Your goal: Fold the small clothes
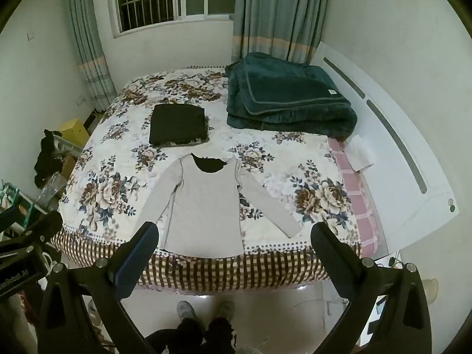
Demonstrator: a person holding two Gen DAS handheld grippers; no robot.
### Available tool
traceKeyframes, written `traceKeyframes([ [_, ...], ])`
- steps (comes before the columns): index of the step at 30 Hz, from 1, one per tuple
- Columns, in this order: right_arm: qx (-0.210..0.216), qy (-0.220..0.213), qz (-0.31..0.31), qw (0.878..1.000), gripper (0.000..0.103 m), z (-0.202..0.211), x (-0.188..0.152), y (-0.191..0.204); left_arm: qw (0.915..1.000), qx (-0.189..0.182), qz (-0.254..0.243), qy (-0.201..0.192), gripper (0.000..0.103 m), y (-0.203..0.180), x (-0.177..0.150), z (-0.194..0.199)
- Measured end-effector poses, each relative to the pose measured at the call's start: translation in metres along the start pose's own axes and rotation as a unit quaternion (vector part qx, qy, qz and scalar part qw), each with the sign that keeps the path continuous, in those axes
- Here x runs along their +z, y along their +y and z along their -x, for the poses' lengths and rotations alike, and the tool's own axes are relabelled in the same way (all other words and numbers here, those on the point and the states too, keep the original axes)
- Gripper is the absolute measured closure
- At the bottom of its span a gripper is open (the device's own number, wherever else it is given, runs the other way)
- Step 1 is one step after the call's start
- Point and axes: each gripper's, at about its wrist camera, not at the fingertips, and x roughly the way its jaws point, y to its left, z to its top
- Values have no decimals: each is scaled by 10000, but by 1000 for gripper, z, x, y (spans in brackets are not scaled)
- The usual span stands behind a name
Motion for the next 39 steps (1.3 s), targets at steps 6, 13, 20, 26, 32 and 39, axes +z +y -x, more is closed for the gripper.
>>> traceKeyframes([
  [6, -28, 30, -32, 10000, 0, 0, 1, 0, 10000, -46, -44, 11, 0, -2, 4, -6],
  [13, -6, -38, -27, 10000, 0, 6, 5, 0, 10000, -48, 12, -49, 0, -6, 3, -8],
  [20, 9, -35, -24, 10000, 0, 4, 5, 0, 9999, -62, 43, -82, 0, -5, 6, 0],
  [26, 3, -58, -39, 10000, 0, 7, 10, 1, 9999, -70, 60, -102, 0, -9, 10, 3],
  [32, -8, -66, -32, 10000, 0, 12, 16, 2, 9999, -82, 64, -100, 0, -13, 23, 10],
  [39, 6, -71, -39, 10000, 0, 12, 16, 2, 9999, -91, 65, -118, 0, -11, 19, 12],
])
